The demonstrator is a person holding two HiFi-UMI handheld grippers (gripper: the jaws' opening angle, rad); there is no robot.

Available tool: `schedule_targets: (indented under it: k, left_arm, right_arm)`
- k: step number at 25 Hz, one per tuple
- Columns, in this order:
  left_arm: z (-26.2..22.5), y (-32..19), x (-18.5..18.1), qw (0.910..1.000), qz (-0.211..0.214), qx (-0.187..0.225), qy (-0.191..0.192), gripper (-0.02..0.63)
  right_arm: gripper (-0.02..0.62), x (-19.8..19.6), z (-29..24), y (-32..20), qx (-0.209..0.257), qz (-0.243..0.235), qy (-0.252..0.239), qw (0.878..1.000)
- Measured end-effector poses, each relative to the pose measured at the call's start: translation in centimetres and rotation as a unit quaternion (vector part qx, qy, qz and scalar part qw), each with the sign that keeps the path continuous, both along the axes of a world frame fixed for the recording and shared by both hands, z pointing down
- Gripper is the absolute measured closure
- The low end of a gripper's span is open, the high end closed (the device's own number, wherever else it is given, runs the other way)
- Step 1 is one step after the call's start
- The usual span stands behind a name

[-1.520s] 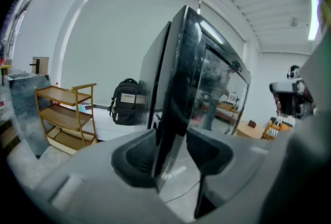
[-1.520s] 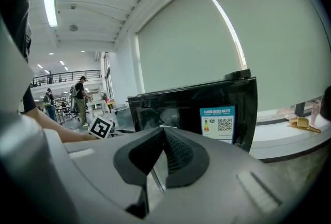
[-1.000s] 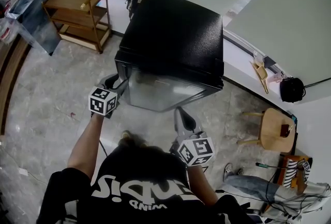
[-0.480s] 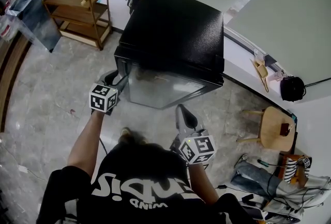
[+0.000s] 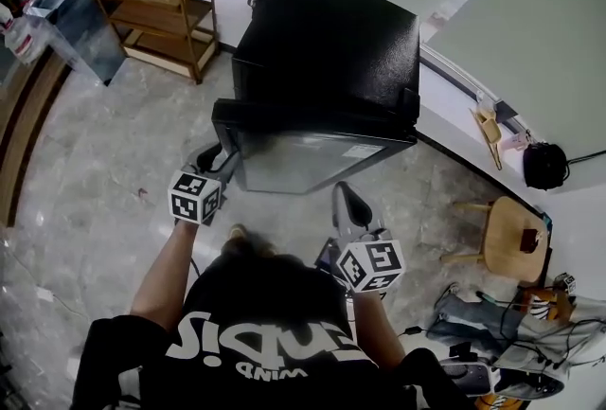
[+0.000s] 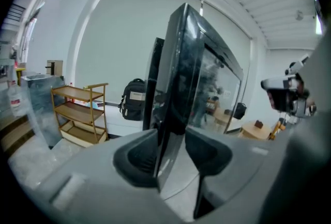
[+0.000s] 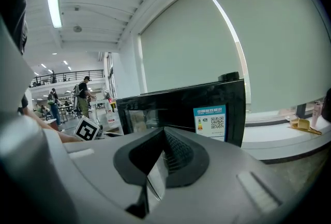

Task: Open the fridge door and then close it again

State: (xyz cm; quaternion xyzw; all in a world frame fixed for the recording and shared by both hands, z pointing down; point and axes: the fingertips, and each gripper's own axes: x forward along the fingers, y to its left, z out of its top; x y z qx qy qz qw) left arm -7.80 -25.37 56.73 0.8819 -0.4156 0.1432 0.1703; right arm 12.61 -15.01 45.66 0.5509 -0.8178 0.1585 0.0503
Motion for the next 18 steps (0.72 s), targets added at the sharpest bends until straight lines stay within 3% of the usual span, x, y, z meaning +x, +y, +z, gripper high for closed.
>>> schedule_targets:
  k: [18]
  left_arm:
    - [-0.1, 10.7, -0.3, 0.9994, -0.028, -0.017, 0.011, 0.483]
  right_arm:
    - [0.597, 2.2, -0.5, 6.4, 0.010, 0.015, 0.000, 1.000]
